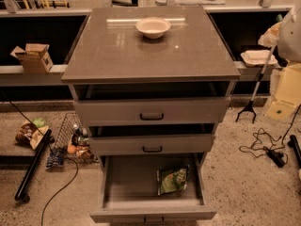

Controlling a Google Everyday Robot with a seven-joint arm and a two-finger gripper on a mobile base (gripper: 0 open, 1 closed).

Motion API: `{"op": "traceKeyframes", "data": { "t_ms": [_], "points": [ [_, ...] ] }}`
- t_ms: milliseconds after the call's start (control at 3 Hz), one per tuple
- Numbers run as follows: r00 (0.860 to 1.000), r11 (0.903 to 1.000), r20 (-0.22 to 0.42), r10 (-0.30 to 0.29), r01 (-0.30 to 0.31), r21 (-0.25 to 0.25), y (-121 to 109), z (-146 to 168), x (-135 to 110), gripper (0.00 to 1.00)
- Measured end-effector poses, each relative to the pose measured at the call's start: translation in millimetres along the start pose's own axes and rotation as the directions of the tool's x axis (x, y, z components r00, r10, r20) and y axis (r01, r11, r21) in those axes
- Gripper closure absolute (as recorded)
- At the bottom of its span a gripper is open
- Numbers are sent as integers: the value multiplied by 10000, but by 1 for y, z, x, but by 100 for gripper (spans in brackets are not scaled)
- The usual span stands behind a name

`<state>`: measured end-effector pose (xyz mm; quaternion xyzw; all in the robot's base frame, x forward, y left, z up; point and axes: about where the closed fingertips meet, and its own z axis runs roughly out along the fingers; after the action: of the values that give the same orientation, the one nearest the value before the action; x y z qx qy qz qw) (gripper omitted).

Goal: Pick green jalapeno chip bag from bottom drawer and place on counter

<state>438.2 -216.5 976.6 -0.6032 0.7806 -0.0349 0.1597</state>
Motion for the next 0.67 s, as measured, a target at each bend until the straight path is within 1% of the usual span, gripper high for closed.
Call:
{"op": "traceKeyframes", "data": {
  "t_ms": [333,667],
  "points": [
    [10000,10000,0,0,0,0,0,0,0,0],
    [9999,9998,91,-102,103,-176,2,35,9,0]
  ]
}}
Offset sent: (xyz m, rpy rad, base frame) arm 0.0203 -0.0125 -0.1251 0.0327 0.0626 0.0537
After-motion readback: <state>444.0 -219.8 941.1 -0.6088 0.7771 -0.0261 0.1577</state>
